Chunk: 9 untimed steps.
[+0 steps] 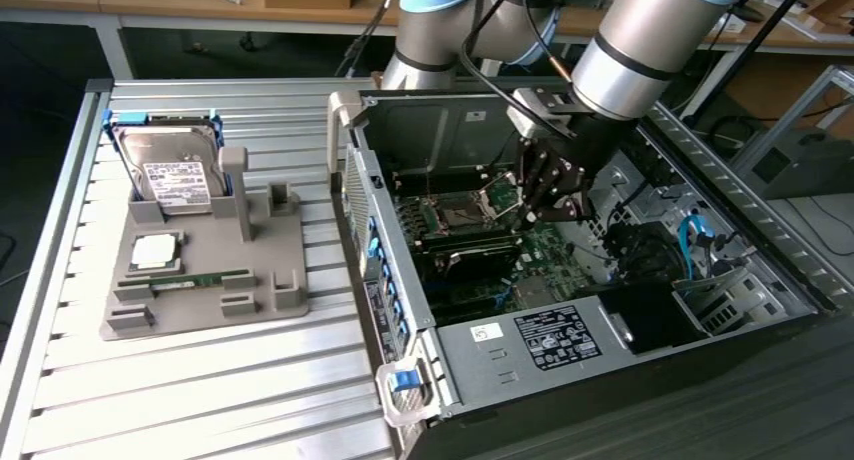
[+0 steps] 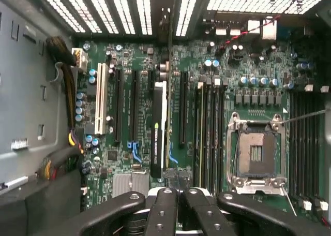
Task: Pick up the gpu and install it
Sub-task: 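Insert the gpu into the slot, then press down on the gpu until it lock into place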
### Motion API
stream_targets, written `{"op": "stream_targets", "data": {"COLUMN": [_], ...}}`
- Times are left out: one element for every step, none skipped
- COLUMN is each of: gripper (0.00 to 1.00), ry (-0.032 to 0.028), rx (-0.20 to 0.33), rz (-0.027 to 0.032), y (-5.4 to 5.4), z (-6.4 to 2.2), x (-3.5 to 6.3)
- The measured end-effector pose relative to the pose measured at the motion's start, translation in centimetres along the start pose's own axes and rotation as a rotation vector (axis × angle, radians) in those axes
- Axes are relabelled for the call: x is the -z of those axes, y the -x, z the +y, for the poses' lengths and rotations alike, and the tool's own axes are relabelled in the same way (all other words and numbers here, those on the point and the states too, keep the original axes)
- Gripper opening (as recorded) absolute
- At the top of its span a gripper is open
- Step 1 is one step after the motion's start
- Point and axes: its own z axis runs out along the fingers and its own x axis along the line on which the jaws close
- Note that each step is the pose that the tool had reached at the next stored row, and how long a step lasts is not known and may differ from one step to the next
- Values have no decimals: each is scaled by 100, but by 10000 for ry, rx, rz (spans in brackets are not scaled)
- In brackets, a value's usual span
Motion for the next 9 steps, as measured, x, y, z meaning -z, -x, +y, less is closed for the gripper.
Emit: {"op": "stream_targets", "data": {"gripper": [11,11,11,11,11,11,11,11,11], "ry": [0,0,0,0,0,0,0,0,-6], "rx": [0,-1,0,0,-1,0,0,0,1], "rz": [-1,0,-1,0,0,0,0,0,-3], "y": [0,0,0,0,0,0,0,0,2], "z": [0,0,0,0,0,0,0,22,80], "x": [0,0,0,0,0,0,0,-4,-17]}}
